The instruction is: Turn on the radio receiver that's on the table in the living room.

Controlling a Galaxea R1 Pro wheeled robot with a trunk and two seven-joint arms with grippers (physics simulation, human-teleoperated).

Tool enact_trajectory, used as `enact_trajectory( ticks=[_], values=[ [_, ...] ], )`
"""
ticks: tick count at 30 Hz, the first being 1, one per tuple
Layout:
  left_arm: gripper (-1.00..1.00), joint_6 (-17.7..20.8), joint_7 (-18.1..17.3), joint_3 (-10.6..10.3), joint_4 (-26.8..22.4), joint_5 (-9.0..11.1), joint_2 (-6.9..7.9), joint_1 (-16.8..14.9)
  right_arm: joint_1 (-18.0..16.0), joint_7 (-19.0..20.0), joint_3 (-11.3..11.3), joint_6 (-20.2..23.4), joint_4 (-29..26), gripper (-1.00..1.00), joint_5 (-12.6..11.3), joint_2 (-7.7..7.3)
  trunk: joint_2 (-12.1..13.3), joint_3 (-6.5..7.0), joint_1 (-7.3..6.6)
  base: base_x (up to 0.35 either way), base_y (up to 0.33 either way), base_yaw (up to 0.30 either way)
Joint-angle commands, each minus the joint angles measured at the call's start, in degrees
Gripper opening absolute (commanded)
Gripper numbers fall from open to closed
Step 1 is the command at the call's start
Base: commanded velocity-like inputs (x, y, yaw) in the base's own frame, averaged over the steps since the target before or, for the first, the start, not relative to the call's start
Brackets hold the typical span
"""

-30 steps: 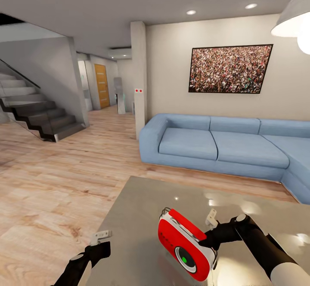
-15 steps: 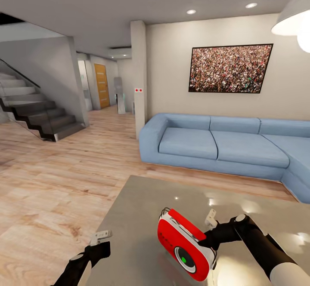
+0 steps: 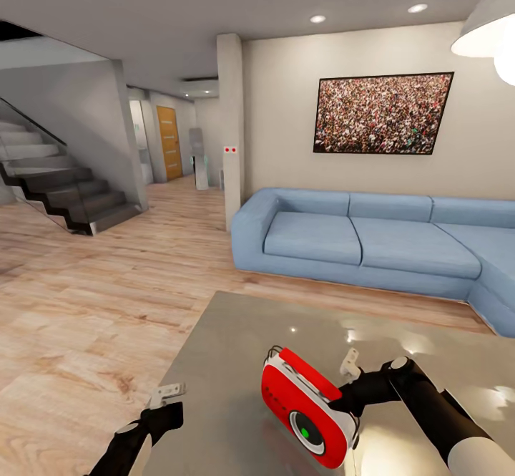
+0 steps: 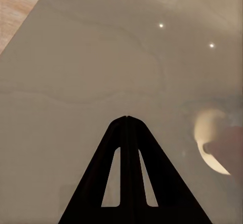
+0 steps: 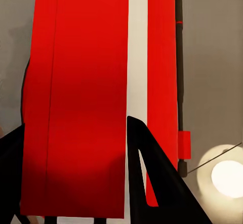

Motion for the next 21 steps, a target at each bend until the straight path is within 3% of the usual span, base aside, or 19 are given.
enact_trajectory(
  ticks=[1,21],
  values=[
    [-1.0,0.0,0.0,0.0,0.0,0.0,0.0,0.0,0.0,0.0,0.0,0.0,0.0,-1.0,-0.2,0.01,0.0,0.0,0.0,0.0,0.0,0.0],
    [-1.0,0.0,0.1,-0.1,0.0,-0.1,-0.09,0.0,0.0,-0.1,0.0,0.0,0.0,-1.0,-0.3,0.02,-0.8,-0.36,0.44,0.0,0.0,0.0]
  ],
)
